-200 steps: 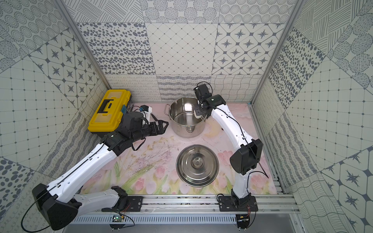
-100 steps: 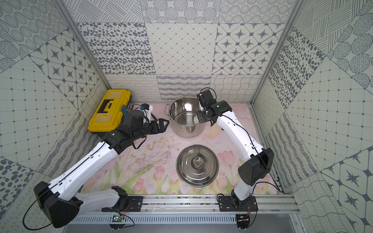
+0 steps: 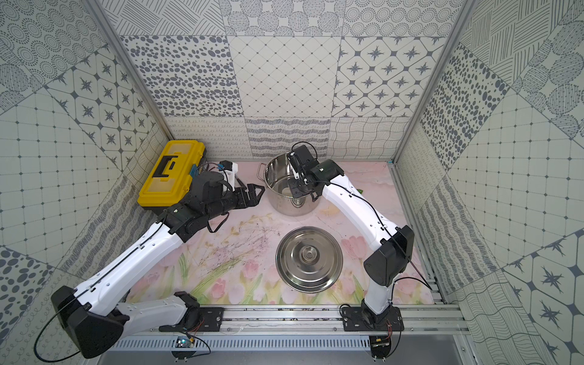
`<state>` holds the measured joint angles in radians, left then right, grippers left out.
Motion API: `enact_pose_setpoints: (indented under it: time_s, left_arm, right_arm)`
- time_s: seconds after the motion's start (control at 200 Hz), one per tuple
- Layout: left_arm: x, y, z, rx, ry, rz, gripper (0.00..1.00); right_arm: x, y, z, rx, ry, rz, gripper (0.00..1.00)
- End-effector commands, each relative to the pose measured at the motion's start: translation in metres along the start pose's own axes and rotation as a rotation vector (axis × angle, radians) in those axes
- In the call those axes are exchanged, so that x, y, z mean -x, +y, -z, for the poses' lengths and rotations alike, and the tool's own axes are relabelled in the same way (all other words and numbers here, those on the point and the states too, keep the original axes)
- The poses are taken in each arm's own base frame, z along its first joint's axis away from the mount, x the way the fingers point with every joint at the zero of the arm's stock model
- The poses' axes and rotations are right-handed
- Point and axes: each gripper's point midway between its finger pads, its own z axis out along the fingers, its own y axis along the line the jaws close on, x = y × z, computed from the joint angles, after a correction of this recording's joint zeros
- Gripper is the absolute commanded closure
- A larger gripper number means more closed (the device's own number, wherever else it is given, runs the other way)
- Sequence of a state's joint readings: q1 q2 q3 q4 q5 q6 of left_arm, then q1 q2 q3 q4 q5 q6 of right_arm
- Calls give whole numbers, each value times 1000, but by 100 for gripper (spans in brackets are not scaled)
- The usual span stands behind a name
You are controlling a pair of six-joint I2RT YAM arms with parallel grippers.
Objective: Stir the soup with a spoon
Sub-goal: Stir the soup in the pan with a stick.
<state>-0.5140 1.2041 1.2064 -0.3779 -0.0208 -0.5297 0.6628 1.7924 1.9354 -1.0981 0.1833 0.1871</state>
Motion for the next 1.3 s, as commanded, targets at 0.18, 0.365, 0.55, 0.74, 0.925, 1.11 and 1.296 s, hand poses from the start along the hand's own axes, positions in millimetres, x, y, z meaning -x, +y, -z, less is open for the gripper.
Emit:
enact_pose_setpoints:
  time_s: [0.18, 0.365, 0.55, 0.74, 0.925, 1.11, 1.296]
  left_arm:
    - [8, -3, 8, -11, -43, 5, 0]
    - [8, -1, 11, -6, -44, 5, 0]
    - [7, -1, 11, -6, -41, -1, 0]
    - [7, -1, 11, 0, -43, -19, 0]
    - [9, -4, 5, -9, -40, -22, 1]
    - [11, -8, -1, -26, -33, -19, 0]
    - [11, -9, -5, -31, -26, -17, 1]
  right_arm:
    - [43, 3, -13, -48, -83, -12, 100]
    - [62, -5, -23, -96, -112, 1, 100]
    - [74, -31, -25, -139, -123, -32, 100]
    - [72, -65, -21, -184, -107, -55, 100]
    - [52, -87, -16, -203, -64, -62, 100]
    - [27, -91, -8, -198, -26, -50, 100]
    - [6, -83, 5, -152, -24, -82, 100]
